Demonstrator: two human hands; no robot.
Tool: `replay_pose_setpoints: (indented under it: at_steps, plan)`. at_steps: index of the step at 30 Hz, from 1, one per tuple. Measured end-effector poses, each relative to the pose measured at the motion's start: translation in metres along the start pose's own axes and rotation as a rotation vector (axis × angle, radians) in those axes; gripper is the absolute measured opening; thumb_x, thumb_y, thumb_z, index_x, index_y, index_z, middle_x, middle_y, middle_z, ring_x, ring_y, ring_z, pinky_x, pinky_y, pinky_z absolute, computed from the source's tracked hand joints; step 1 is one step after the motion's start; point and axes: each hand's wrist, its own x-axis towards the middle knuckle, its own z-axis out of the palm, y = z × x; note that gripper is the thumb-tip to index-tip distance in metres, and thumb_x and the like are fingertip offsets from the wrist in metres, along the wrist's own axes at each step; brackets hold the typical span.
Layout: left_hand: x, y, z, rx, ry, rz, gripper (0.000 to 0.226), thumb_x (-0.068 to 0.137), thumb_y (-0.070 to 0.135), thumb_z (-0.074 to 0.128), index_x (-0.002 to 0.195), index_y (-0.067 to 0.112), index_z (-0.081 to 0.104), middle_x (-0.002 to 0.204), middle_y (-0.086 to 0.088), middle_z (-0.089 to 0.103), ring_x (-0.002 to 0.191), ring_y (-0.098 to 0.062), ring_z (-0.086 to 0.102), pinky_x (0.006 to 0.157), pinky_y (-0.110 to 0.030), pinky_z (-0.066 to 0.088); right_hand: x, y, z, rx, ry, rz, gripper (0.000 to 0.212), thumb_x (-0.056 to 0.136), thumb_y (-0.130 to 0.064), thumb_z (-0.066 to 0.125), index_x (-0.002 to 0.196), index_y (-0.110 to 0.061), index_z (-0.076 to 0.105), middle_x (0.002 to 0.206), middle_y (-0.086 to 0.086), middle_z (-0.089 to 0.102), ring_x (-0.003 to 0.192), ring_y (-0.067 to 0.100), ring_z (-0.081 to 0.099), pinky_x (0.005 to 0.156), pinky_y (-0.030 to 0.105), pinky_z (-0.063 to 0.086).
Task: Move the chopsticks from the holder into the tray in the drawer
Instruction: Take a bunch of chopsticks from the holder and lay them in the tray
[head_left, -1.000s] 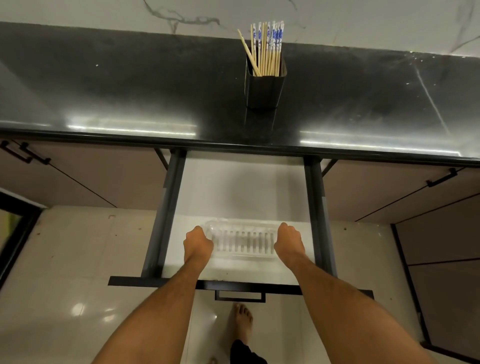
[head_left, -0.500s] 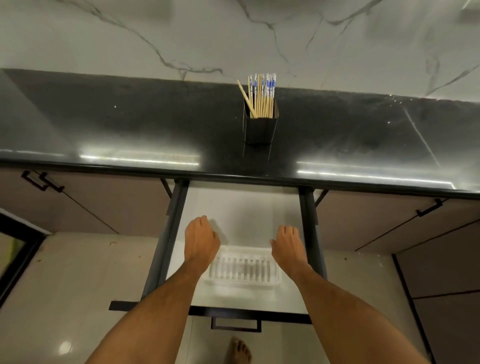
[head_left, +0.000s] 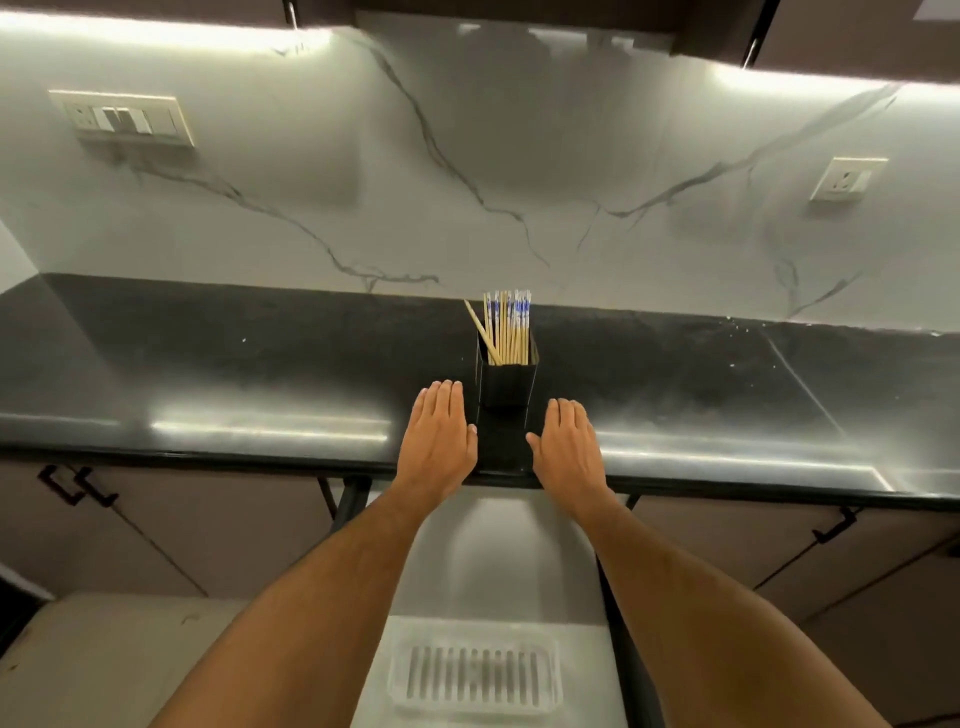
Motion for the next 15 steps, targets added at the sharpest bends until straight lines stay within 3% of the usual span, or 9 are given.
replay_pose_setpoints:
  at_steps: [7,15]
  plan:
    - [0.084,-0.011,-0.02,-0.002,0.083,0.049,0.063,0.099,0.035,0.048,0.152,0.004,0.034,0.154,-0.015,0.044,0.145,-0.028,0.038,0.124,-0.044,0.027,0.078,-0.019,-0.037,0.079,0.136,-0.005,0.048,0.097,-0.034,0.063,0.135,-0.007,0.048,0.13,0.008,0.057,0.118,0.021,0.054,0.103,0.033,0.049]
    - [0.145,-0.024,0.005,-0.074,0.064,0.066,0.055,0.098,0.028,0.049,0.146,0.003,0.039,0.149,-0.015,0.048,0.142,-0.028,0.042,0.124,-0.044,0.027,0.147,-0.036,-0.019,0.155,0.066,-0.018,0.03,0.099,-0.021,0.059,0.127,-0.01,0.053,0.123,0.008,0.058,0.105,0.017,0.053,0.088,0.027,0.054]
